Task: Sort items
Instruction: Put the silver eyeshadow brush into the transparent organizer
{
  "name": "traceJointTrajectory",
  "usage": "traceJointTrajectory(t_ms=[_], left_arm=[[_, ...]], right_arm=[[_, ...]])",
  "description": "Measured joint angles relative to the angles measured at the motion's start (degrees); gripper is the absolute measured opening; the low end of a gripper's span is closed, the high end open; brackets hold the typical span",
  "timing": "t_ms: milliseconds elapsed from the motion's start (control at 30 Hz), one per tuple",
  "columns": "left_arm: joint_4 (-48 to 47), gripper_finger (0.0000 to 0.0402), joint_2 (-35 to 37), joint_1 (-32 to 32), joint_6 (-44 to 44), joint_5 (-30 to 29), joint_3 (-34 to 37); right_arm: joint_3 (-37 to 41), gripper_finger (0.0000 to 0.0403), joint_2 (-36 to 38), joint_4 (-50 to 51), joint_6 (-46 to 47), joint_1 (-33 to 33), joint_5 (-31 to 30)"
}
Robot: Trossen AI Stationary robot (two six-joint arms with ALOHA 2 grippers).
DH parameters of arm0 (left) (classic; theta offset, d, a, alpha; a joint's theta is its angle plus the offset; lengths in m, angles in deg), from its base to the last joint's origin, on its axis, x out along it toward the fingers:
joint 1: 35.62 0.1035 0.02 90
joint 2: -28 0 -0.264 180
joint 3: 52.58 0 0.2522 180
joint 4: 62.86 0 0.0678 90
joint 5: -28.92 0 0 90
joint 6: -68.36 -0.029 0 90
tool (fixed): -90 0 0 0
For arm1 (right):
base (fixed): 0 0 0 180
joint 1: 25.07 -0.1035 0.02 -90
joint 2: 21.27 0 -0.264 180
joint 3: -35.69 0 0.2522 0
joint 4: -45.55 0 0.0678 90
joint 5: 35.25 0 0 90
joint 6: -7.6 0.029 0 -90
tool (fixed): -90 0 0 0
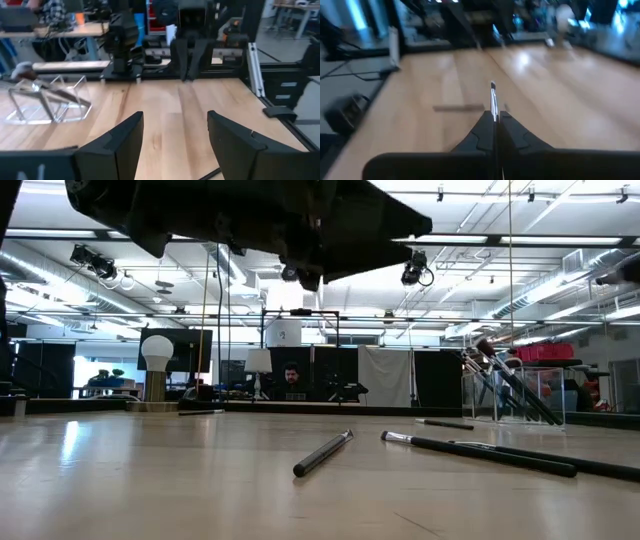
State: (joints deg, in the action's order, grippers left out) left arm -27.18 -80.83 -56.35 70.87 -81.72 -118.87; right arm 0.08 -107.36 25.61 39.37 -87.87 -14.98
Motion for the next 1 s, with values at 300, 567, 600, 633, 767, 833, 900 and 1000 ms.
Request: traceJointTrajectory(t_ms=[300,567,600,633,767,833,900,1000], left_arm=[[7.7,0.0220,0.0,-1.1,-6.6,3.7,-0.2],[7.4,0.0220,-8.3,-2.0,-13.1,4.3,-13.1],[7.5,0.0220,-9.4,-2.1,-14.3,4.3,-15.0],[7.6,0.0220,-10.3,-2.3,-15.5,4.2,-16.6],[7.9,0.0220,-11.4,-3.3,-19.4,4.2,-20.4],[7.9,0.0220,-11.4,-3.8,-20.7,4.2,-21.2],[9.1,0.0220,-11.4,-4.3,-22.1,4.2,-21.4],[10.4,0.0216,-11.3,-4.7,-23.8,4.3,-21.5]], right_arm=[[-0.1,0.0008,2.5,-36.6,-42.1,8.5,22.3],[-0.3,0.0009,2.5,-41.2,-44.2,15.9,36.7],[-0.3,0.0009,2.5,-41.1,-44.0,16.2,37.3],[-0.3,0.0009,2.5,-41.1,-43.9,16.3,37.7],[-0.3,0.0010,2.5,-40.8,-43.7,16.3,37.9],[-0.3,0.0010,2.5,-40.5,-43.5,16.1,38.2],[-0.3,0.0010,2.5,-40.3,-43.4,16.1,39.3],[-0.3,0.0010,2.5,-40.3,-43.4,16.1,40.6]])
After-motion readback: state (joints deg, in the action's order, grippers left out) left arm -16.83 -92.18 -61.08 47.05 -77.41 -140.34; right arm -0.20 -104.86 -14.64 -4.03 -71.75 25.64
